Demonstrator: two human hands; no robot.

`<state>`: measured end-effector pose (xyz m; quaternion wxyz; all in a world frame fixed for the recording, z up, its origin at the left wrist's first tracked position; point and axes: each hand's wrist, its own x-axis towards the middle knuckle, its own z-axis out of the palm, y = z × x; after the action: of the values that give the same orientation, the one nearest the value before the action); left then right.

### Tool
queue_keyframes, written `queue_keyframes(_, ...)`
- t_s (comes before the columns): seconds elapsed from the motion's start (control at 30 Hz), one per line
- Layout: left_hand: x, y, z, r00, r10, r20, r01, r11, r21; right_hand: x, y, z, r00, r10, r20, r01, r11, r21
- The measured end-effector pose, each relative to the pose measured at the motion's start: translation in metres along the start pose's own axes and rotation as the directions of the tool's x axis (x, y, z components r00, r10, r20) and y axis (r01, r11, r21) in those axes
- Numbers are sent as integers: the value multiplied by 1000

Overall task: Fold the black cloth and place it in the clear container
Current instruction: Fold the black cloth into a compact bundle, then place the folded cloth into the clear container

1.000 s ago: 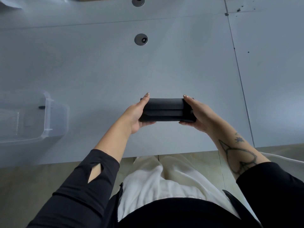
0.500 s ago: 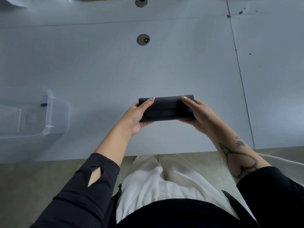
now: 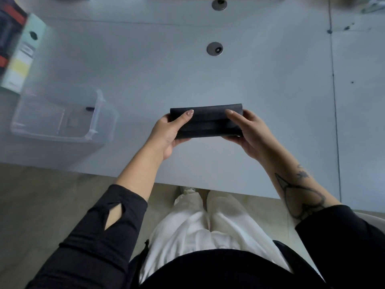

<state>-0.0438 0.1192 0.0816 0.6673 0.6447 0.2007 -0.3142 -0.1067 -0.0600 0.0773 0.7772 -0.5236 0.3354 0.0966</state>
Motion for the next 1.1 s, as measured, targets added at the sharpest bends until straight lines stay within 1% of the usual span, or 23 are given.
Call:
queue_keyframes(0.2, -4, 9, -42, 997, 54, -48, -55, 998, -24, -2, 4, 45, 998, -59, 23, 59, 998, 0)
queue_keyframes(0.37, -5, 21, -96, 995, 83, -60, -86, 995, -52, 0, 12, 103, 997, -79, 23, 80, 997, -19)
queue_keyframes(0.6, 7, 52, -186, 991, 128, -35, -128, 992, -2, 5, 35, 195, 994, -101, -31, 101, 995, 21)
queue_keyframes(0.8, 17, 73, -238, 990, 139, -26, -138, 990, 42, 11, 40, 251, 994, -100, -47, 97, 994, -48)
queue_keyframes(0.9, 24, 85, -259, 989, 132, -61, -129, 990, 49, 17, 34, 274, 996, -86, -29, 84, 994, -75)
queue_keyframes(1.1, 39, 101, -302, 978, 106, -178, -91, 992, 90, 33, 25, 325, 998, -32, 46, 38, 991, -132)
